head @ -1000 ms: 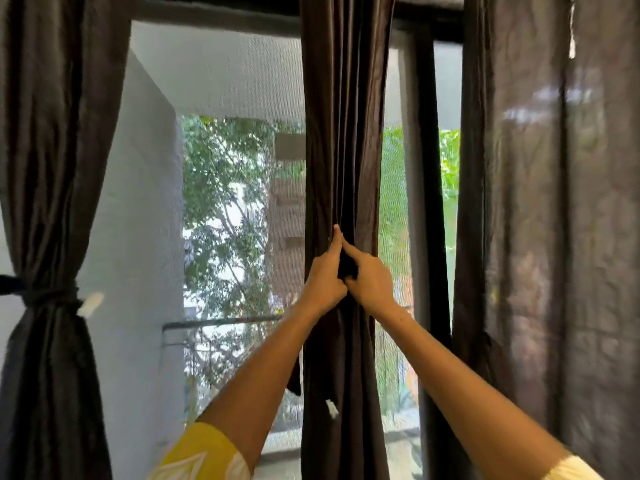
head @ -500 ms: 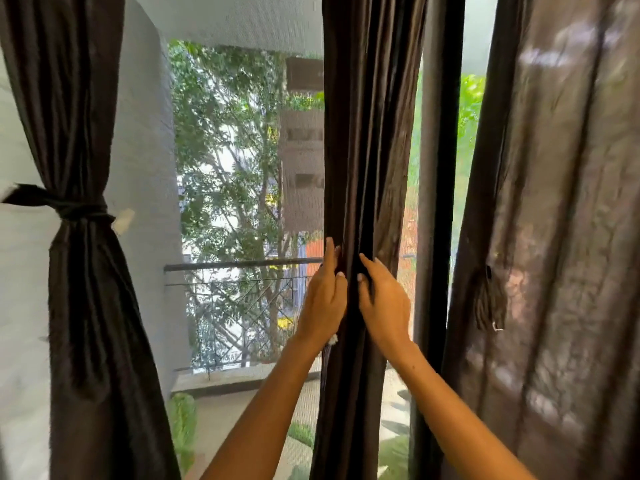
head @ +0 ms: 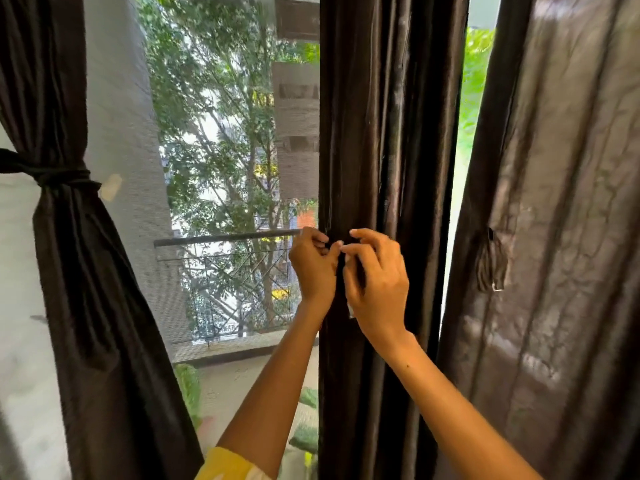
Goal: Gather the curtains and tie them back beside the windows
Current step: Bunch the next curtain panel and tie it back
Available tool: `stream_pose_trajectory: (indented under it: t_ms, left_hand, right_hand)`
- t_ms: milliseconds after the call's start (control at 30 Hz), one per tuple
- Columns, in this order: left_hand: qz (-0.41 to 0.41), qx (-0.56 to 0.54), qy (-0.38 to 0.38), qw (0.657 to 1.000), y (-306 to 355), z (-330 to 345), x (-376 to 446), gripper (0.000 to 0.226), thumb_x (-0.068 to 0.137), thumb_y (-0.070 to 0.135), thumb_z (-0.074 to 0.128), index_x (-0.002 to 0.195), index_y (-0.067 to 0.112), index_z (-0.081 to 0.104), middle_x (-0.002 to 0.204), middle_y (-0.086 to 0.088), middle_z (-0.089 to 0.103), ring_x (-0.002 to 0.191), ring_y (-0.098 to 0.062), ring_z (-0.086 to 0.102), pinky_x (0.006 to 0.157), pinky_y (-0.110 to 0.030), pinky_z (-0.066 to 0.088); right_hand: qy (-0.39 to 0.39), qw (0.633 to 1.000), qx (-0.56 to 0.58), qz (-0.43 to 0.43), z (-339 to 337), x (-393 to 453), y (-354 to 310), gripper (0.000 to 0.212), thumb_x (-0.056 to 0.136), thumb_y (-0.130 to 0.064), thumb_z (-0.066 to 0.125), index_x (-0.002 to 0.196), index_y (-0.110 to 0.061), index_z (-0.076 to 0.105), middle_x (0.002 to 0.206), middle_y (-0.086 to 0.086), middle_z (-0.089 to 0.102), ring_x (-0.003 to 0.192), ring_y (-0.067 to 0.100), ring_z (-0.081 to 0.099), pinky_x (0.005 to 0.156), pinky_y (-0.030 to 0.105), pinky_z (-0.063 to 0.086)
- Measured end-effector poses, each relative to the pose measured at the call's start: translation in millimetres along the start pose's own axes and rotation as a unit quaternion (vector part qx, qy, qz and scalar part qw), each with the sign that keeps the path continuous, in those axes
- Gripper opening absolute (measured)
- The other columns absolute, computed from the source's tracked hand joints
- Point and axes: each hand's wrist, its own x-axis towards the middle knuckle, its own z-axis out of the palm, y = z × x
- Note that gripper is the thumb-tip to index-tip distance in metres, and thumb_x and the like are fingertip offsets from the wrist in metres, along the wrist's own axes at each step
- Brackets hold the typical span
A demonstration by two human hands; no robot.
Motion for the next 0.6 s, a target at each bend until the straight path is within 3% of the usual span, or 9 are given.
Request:
stream_pose_trajectory:
  t_ms: [67, 167, 333, 400, 467, 600]
  left_hand:
    - [-0.007, -0.006, 0.001, 1.000, -3.1, -2.9, 2.1, 0.018, 0.075, -0.007, 0.065, 0.078, 0.007, 0.054, 0.070, 0.002, 0.054, 0.061, -0.009, 0.052, 0.056, -0.013, 0.041]
    - [-0.014, -0.003, -0.001, 1.000, -5.7, -13.5, 6.3, 0.017, 0.075, -0.007, 0.069, 0.084, 0.006, 0.061, 0.078, 0.002, 0.061, 0.062, 0.000, 0.054, 0.058, -0.007, 0.044]
    - [0.020, 0.008, -0.035, 0.999, -8.4, -49.1, 7.6, 0.024, 0.081, -0.006, 0.064, 0.098, 0.010, 0.069, 0.088, 0.004, 0.067, 0.079, 0.009, 0.058, 0.067, -0.004, 0.044]
    - [0.030, 0.012, -0.036, 0.999, -8.0, -60.9, 8.1, 0.025, 0.081, -0.004, 0.063, 0.099, 0.011, 0.071, 0.090, 0.006, 0.070, 0.081, 0.006, 0.062, 0.070, -0.007, 0.047]
    - [0.033, 0.016, -0.020, 0.999, -6.1, -70.0, 9.2, 0.024, 0.081, -0.002, 0.065, 0.098, 0.012, 0.074, 0.089, 0.004, 0.072, 0.081, 0.001, 0.065, 0.073, -0.014, 0.051]
    - [0.032, -0.002, 0.018, 0.999, 0.2, -80.9, 10.1, 0.010, 0.077, 0.012, 0.076, 0.087, 0.013, 0.076, 0.074, 0.009, 0.070, 0.073, -0.001, 0.066, 0.068, -0.017, 0.053]
  right_hand:
    - [-0.028, 1.000, -0.005, 0.003, 3.5, 0.9, -1.2, 0.012, 0.084, -0.002, 0.064, 0.092, -0.010, 0.068, 0.111, 0.005, 0.064, 0.102, 0.020, 0.059, 0.077, 0.038, 0.049]
    - [-0.063, 0.997, -0.025, 0.030, 8.8, -0.2, -0.5, 0.014, 0.085, -0.004, 0.062, 0.095, -0.011, 0.069, 0.111, 0.002, 0.064, 0.099, 0.020, 0.059, 0.074, 0.039, 0.051]
    - [-0.078, 0.993, -0.024, 0.087, 14.7, -0.1, -7.2, 0.016, 0.086, -0.007, 0.062, 0.100, -0.012, 0.068, 0.111, -0.002, 0.064, 0.098, 0.013, 0.060, 0.067, 0.019, 0.048]
    - [-0.065, 0.992, -0.007, 0.112, 19.7, 1.7, -12.0, 0.016, 0.089, -0.011, 0.061, 0.104, -0.013, 0.065, 0.113, -0.002, 0.063, 0.099, 0.015, 0.060, 0.067, 0.022, 0.049]
    - [-0.047, 0.990, -0.004, 0.133, 26.0, 3.1, -17.7, 0.023, 0.090, -0.015, 0.061, 0.113, -0.012, 0.061, 0.122, 0.002, 0.057, 0.110, 0.018, 0.055, 0.076, 0.026, 0.050]
    - [-0.023, 0.981, 0.020, 0.190, 33.0, 7.9, -22.9, 0.053, 0.088, -0.023, 0.066, 0.133, -0.006, 0.045, 0.144, 0.012, 0.039, 0.133, 0.024, 0.038, 0.104, 0.029, 0.035]
